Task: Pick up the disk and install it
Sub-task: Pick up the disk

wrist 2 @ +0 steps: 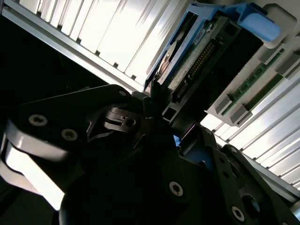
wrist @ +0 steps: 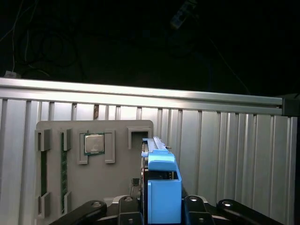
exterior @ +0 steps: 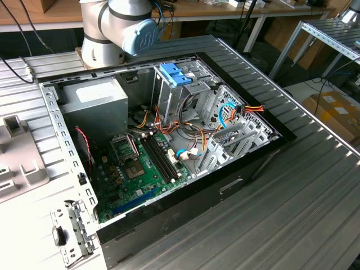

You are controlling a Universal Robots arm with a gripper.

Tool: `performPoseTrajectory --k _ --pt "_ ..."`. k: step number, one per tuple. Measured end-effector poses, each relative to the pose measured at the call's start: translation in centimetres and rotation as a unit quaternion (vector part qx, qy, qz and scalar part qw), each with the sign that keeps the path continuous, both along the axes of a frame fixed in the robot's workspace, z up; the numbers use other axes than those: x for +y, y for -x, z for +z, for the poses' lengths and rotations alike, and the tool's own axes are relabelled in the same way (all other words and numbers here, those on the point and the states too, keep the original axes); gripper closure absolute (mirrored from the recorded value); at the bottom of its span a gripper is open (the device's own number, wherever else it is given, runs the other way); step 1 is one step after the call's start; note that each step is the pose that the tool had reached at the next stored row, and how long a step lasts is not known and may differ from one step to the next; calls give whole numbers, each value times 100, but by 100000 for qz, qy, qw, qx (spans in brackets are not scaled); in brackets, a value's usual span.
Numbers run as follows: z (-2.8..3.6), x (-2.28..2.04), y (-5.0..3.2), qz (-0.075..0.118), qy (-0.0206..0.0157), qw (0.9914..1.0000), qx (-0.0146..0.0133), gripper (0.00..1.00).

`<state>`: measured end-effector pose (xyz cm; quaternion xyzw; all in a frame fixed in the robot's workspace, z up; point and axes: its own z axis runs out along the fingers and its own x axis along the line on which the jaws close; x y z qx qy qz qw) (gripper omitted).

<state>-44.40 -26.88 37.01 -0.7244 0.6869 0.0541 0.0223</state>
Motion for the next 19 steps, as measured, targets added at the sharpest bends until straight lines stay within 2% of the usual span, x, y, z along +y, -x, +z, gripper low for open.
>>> performPoseTrajectory --k 7,19 --pt "59 0 0 1 -242 100000 3 64" --pt "152 0 0 1 -438 99999 3 64"
